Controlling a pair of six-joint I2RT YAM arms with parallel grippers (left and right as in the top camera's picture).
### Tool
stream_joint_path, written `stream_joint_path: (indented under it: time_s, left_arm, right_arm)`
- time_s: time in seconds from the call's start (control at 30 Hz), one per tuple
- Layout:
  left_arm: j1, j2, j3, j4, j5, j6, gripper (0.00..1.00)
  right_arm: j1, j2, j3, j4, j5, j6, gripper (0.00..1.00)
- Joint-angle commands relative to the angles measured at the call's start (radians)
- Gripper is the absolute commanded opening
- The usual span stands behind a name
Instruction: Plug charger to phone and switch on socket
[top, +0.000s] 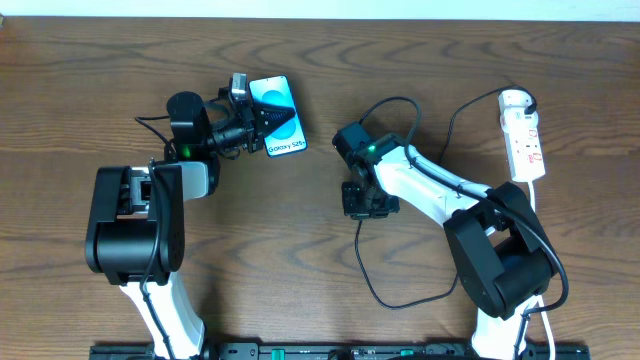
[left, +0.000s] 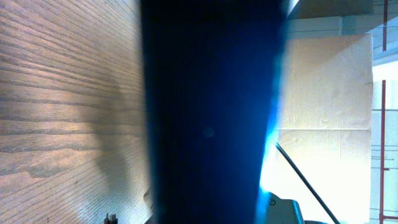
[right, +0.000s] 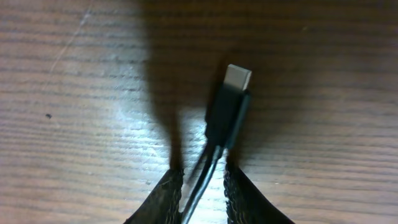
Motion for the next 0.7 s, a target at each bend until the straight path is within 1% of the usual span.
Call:
stream_joint_path:
  time_s: [0.0,0.2,0.3,0.43,0.53,0.6,0.67]
  left_arm:
    - [0.002,-0.007,0.020,0.013,0.018,0.003,0.07]
    - [0.002,-0.007,0.020,0.013,0.021,0.003,0.07]
    - [0.002,-0.007,0.020,0.014,0.024,0.003,0.07]
    - [0.002,-0.007,0.020,0.021,0.024,0.003,0.07]
    - [0.002,-0.007,0.020,0.021,0.024,0.003,0.07]
    - [0.002,-0.007,0.020,0.021,0.024,0.003,0.07]
    - [0.002,-0.007,0.020,0.021,0.024,0.003,0.07]
  right_arm:
    - [-0.006,0.024,0.003,0.005,0.070,0.021,0.22]
    - [-0.006,0.024,0.003,0.043,0.098,0.021,0.22]
    - [-0.006,0.024,0.003,0.054,0.097,0.021,0.18]
    - [-0.006,0.028,0.003,0.055,0.097,0.021,0.16]
    - [-0.006,0.034,0.001,0.062,0.097,0.021,0.09]
    - [-0.006,0.041,0.001,0.065,0.097,0.027,0.01]
    - [-0.006,0.044,0.001,0.064,0.096,0.035,0.01]
